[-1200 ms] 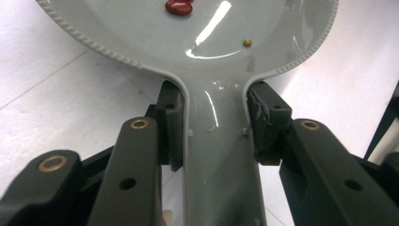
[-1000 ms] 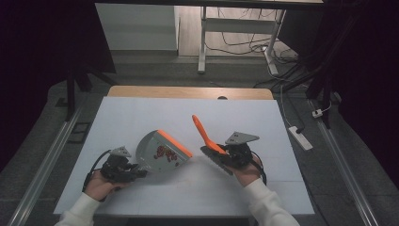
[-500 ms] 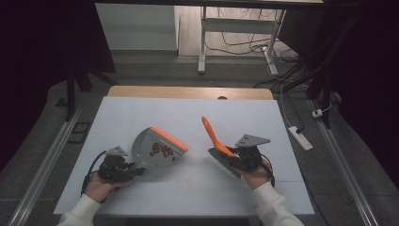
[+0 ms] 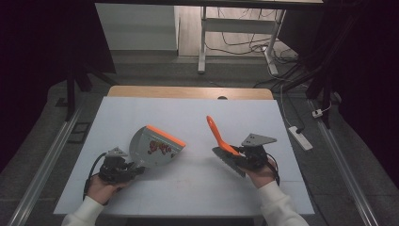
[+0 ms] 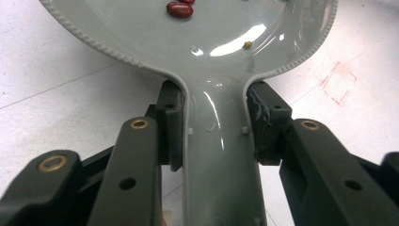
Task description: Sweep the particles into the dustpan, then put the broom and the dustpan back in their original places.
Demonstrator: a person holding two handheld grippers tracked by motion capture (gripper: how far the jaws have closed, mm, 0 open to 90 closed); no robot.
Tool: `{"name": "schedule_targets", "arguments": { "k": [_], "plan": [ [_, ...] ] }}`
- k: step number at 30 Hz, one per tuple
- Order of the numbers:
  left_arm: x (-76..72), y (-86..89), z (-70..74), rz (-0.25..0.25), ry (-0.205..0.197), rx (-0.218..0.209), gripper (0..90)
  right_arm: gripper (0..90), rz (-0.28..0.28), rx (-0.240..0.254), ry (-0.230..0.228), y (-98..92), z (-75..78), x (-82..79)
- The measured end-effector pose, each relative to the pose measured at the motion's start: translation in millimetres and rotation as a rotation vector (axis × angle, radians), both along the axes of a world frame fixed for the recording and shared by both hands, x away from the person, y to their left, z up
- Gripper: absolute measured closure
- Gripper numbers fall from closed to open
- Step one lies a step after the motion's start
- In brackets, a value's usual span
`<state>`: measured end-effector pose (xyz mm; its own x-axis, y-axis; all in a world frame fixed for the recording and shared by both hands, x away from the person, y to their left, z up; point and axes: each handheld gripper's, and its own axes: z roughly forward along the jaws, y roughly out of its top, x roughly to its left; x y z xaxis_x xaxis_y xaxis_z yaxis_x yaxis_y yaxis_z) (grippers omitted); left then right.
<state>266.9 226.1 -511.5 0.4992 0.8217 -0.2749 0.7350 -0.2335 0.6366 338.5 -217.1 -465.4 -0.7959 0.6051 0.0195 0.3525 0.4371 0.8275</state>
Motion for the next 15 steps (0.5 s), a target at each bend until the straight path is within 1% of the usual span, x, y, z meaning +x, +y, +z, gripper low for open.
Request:
{"name": "schedule_targets", "arguments": {
  "k": [4, 9, 15],
  "plan": [
    [0.1, 1.8, 0.6, 0.019, -0.006, -0.012, 61.9, 70.0, 0.003, 0.002, 0.007, -3.3, -0.4, -0.8],
    [2.0, 2.8, 1.6, 0.033, -0.014, -0.009, 61.9, 70.0, 0.005, -0.006, 0.008, -6.4, -0.1, -2.6],
    [-2.7, 4.3, 1.3, 0.071, -0.029, -0.003, 61.9, 70.0, 0.001, 0.005, 0.022, -10.8, 1.5, -5.9]
  ]
}}
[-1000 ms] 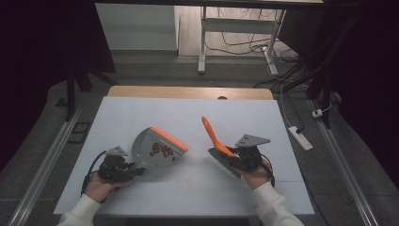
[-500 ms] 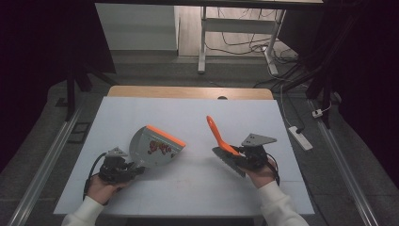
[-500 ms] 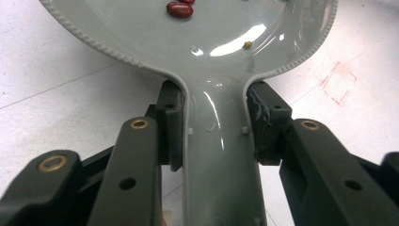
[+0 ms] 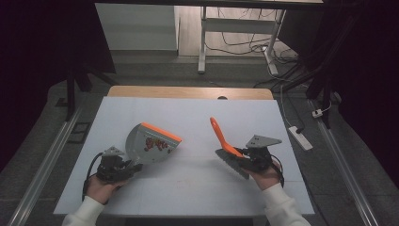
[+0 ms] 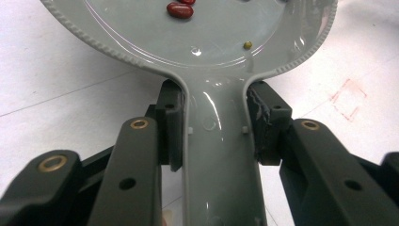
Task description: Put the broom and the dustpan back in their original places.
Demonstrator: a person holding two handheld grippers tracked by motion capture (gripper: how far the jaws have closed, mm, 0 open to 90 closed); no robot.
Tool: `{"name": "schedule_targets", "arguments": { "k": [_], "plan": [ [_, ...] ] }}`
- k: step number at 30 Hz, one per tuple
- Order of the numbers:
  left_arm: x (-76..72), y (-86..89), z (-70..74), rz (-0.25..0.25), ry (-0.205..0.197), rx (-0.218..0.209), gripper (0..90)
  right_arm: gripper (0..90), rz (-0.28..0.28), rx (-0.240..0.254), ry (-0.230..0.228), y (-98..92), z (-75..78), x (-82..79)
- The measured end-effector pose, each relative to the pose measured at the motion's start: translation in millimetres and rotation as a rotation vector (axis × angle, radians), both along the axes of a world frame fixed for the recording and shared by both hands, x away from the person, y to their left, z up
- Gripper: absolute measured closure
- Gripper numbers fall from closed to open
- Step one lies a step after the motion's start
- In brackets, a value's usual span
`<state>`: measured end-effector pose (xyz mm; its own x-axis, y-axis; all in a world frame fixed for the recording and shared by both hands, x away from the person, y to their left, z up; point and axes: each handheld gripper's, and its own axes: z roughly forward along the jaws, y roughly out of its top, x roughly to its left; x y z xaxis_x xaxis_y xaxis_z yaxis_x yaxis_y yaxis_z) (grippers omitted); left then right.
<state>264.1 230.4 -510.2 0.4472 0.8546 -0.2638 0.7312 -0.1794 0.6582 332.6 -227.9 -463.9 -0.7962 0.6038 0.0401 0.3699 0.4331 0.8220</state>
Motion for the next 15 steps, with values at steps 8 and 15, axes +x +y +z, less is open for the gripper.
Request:
{"name": "schedule_targets", "arguments": {
  "k": [8, 15],
  "plan": [
    [-4.0, -0.8, -1.2, 0.031, -0.004, -0.009, 61.9, 70.0, -0.005, -0.007, 0.026, -1.7, -4.0, -6.5],
    [-5.5, -2.9, -3.5, 0.065, 0.002, -0.024, 61.8, 70.0, -0.028, -0.001, 0.073, -10.0, -11.9, -10.8]
  ]
}}
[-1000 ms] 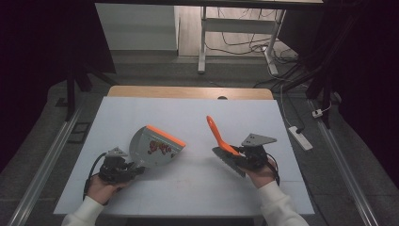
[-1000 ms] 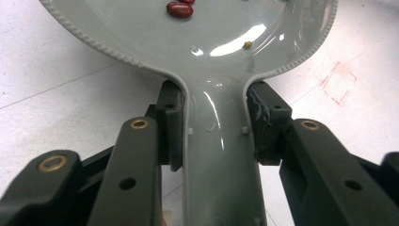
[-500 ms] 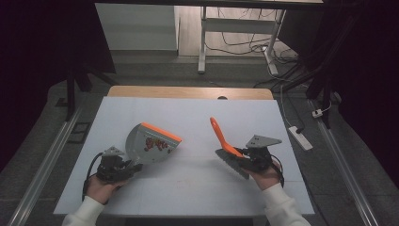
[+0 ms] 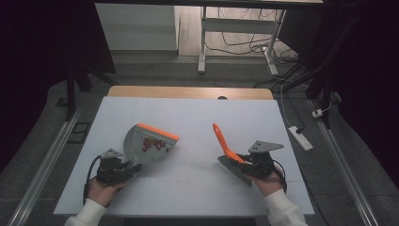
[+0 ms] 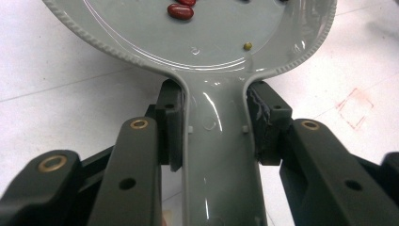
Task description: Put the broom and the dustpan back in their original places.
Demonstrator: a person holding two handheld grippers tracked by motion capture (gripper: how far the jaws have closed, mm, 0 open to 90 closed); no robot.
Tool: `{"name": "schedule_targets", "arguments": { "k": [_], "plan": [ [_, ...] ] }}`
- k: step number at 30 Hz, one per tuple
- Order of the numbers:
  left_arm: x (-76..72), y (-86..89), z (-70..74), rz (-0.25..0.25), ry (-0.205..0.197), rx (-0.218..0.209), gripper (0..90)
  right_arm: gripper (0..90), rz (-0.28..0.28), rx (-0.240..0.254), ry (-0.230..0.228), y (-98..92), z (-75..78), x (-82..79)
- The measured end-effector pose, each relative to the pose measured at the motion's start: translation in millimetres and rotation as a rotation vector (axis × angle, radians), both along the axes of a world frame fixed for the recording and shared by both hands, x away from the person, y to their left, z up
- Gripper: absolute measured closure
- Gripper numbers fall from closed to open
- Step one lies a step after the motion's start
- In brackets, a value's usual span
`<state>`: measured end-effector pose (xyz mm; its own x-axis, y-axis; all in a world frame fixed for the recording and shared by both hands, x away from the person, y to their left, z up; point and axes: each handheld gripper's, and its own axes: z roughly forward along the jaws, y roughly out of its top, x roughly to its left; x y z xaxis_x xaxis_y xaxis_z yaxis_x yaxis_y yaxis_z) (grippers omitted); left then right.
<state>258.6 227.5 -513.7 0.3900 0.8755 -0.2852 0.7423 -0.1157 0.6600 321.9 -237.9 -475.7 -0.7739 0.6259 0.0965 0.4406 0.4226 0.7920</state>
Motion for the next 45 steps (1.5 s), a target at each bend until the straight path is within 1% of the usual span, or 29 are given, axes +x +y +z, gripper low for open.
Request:
{"name": "schedule_targets", "arguments": {
  "k": [3, 10, 14, 21, 22, 25, 27, 29, 31, 35, 36, 42, 45],
  "plan": [
    [-1.2, -1.6, -0.9, 0.019, 0.001, 0.001, 61.8, 70.0, -0.007, 0.005, 0.018, -3.0, -1.9, -3.1],
    [-4.0, -4.3, -4.9, 0.076, -0.001, -0.009, 61.7, 70.0, -0.021, 0.012, 0.041, -8.1, -3.2, -6.5],
    [-4.4, -4.4, -6.8, 0.099, 0.003, -0.004, 61.7, 70.0, -0.026, 0.018, 0.051, -9.6, -3.6, -8.1],
    [-5.5, -0.3, -8.9, 0.172, 0.003, -0.008, 61.7, 70.0, -0.052, 0.030, 0.065, -14.5, -3.7, -10.2],
    [-5.9, 0.4, -9.3, 0.181, 0.002, -0.004, 61.7, 70.0, -0.054, 0.032, 0.065, -14.9, -3.6, -10.5],
    [-6.7, 1.5, -10.4, 0.210, 0.007, -0.006, 61.7, 70.0, -0.061, 0.034, 0.073, -16.0, -3.6, -11.5],
    [-7.2, 1.4, -11.2, 0.224, 0.014, 0.000, 61.7, 70.0, -0.065, 0.034, 0.080, -16.4, -4.3, -11.8],
    [-7.1, 1.0, -12.0, 0.234, 0.021, -0.005, 61.7, 70.0, -0.062, 0.032, 0.087, -17.0, -5.4, -11.6],
    [-6.8, 0.4, -12.5, 0.240, 0.022, 0.000, 61.7, 69.9, -0.063, 0.031, 0.099, -17.7, -6.2, -11.1],
    [-5.3, -1.4, -14.2, 0.254, 0.028, 0.006, 61.7, 70.0, -0.080, 0.026, 0.125, -20.0, -9.8, -8.4],
    [-4.8, -1.6, -14.9, 0.255, 0.029, 0.007, 61.7, 70.0, -0.085, 0.029, 0.125, -21.0, -10.7, -7.2],
    [-0.7, -2.9, -18.8, 0.245, 0.052, 0.017, 61.6, 69.6, -0.121, 0.042, 0.137, -27.6, -14.3, 0.2],
    [-0.1, -4.2, -19.4, 0.240, 0.054, 0.024, 61.5, 68.7, -0.145, 0.039, 0.154, -32.5, -16.5, 5.5]
  ]
}}
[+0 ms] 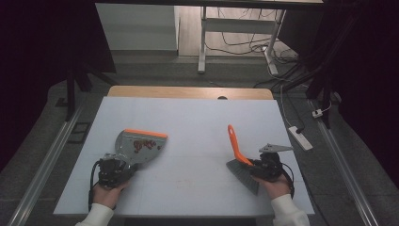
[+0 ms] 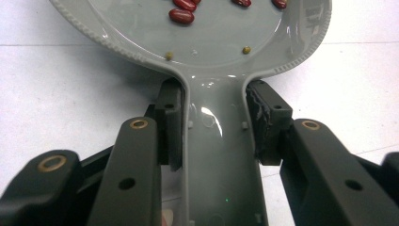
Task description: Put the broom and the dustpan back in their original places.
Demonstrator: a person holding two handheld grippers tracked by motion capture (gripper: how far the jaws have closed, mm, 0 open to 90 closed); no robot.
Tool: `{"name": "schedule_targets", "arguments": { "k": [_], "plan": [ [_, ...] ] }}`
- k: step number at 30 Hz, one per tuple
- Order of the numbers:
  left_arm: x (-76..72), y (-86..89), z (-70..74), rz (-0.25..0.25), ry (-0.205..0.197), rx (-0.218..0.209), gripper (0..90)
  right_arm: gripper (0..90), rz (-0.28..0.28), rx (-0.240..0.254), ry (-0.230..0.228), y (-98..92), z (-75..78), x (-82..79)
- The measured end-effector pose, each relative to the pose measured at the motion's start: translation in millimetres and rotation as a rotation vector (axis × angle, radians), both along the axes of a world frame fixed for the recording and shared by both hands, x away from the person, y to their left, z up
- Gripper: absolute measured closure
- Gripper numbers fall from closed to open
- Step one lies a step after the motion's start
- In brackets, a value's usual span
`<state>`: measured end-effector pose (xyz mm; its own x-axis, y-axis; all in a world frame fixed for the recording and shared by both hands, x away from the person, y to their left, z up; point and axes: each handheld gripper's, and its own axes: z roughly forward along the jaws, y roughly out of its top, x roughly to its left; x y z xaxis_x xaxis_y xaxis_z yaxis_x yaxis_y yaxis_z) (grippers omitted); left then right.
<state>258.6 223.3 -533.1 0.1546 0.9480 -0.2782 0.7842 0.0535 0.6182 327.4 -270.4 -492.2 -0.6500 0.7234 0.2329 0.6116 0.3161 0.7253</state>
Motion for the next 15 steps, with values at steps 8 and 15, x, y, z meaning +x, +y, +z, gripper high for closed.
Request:
{"name": "schedule_targets", "arguments": {
  "k": [8, 15],
  "plan": [
    [0.9, -1.9, -0.7, -0.005, 0.002, 0.004, 61.3, 64.2, -0.012, -0.006, 0.024, -9.4, -7.6, 11.4],
    [0.4, -2.3, -1.3, -0.015, 0.004, -0.001, 60.9, 56.4, -0.039, -0.039, 0.052, -12.3, -13.9, 18.2]
  ]
}}
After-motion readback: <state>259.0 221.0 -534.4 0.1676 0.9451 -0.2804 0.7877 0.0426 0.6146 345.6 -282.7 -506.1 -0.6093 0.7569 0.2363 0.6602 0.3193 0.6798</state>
